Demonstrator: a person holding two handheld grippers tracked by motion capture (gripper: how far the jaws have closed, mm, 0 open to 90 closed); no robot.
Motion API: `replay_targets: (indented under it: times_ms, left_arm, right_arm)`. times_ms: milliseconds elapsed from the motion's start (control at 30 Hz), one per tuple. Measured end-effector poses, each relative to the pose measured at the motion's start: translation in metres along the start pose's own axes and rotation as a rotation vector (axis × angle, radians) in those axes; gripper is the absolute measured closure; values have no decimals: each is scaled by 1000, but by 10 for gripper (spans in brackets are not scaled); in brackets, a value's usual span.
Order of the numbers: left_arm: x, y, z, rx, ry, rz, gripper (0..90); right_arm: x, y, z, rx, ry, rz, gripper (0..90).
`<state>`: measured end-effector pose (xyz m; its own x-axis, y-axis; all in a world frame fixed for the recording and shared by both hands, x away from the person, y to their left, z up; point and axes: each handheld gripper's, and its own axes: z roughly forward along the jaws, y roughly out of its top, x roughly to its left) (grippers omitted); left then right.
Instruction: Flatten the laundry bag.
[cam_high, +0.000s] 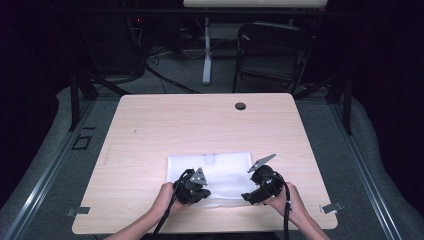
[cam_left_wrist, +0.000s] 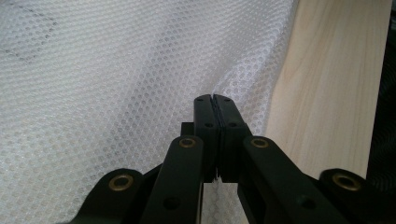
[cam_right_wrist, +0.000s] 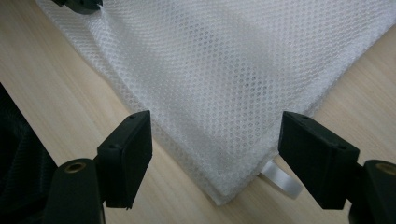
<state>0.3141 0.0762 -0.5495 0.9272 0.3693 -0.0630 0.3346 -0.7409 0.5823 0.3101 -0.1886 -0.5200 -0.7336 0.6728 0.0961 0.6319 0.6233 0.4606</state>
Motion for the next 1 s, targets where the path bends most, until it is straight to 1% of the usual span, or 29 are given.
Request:
replay_targets:
  times_ms: [133,167,200,233,267,300,333,367,400,433,467,500,533,567,600,633,667,700,733,767,833,900,933,967,1000]
  left_arm:
    - [0,1,-2,-6,8,-5,893]
    - [0,1,-3,-8,13,-8,894]
    - [1,1,-4,-8,13,-8,894]
    - [0,2,-4,-12,16,-16,894]
    - [0,2,-4,-14,19,-17,894]
    - [0,2,-4,-14,19,-17,894]
    - [0,2,-5,-19,24,-21,894]
    - [0,2,-6,-22,25,-25,895]
    - [1,2,-7,-20,28,-23,895]
    - [1,3,-7,-23,27,-31,895]
    - [1,3,-7,-27,31,-36,894]
    - [1,3,-7,-27,31,-36,895]
    - [2,3,-8,-29,31,-37,895]
    - [2,3,-9,-27,31,-35,895]
    - [2,3,-9,-31,38,-39,895]
    - [3,4,-9,-38,38,-52,895]
    - [3,4,-10,-40,44,-55,896]
    - [3,4,-10,-40,44,-55,896]
    - [4,4,-11,-42,49,-55,896]
    - [4,4,-12,-47,47,-61,896]
    - [5,4,-12,-56,45,-68,896]
    - [6,4,-14,-61,49,-79,896]
    - [6,4,-14,-61,49,-79,896]
    - [7,4,-14,-71,48,-87,896]
    - [7,4,-15,-70,54,-86,896]
  right_arm:
    - [1,1,-1,5,-3,-18,271]
    - [3,1,-1,-5,0,-7,273]
    - [4,0,-2,-4,-6,-11,280]
    - [5,1,-2,-7,-6,-12,288]
    - [6,1,-4,-5,-5,-26,290]
    - [8,1,-4,-20,2,-19,292]
    - [8,1,-4,-20,2,-19,292]
    - [11,2,-7,-17,-2,-35,325]
    - [13,2,-7,-20,2,-38,329]
    - [14,2,-8,-17,8,-44,352]
    - [17,2,-7,-28,10,-45,386]
    - [17,2,-7,-28,10,-45,386]
    - [18,2,-7,-32,5,-50,416]
    - [22,3,-7,-38,9,-67,479]
    - [22,3,-7,-38,9,-67,479]
    - [28,5,-8,-57,5,-79,591]
    - [29,5,-8,-61,9,-85,627]
    - [29,5,-8,-61,9,-85,627]
    - [36,6,-6,-61,22,-106,746]
    - [40,6,-4,-59,20,-117,789]
    - [47,8,1,-52,27,-165,854]
    - [53,11,7,-56,27,-179,900]
    - [57,13,9,-56,17,-200,900]
    - [57,13,9,-56,17,-200,900]
    - [64,17,15,-62,12,-232,900]
